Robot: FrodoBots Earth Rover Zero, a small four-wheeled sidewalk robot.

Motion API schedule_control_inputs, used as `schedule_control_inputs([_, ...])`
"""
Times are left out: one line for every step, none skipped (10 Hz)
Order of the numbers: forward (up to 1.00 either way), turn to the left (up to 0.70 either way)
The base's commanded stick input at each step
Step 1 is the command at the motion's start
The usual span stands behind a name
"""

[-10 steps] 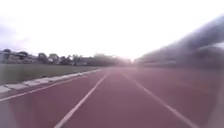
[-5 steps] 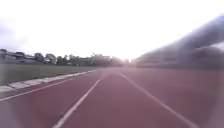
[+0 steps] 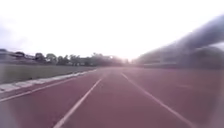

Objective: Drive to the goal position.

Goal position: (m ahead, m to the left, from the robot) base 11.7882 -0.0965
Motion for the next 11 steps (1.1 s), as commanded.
schedule_control_inputs([0.7,0.0])
schedule_control_inputs([0.7,0.0])
schedule_control_inputs([0.7,0.0])
schedule_control_inputs([0.7,0.0])
schedule_control_inputs([0.7,0.0])
schedule_control_inputs([0.7,-0.04])
schedule_control_inputs([0.7,-0.22])
schedule_control_inputs([0.7,-0.3])
schedule_control_inputs([0.7,-0.3])
schedule_control_inputs([0.7,-0.05])
schedule_control_inputs([0.7,0.0])
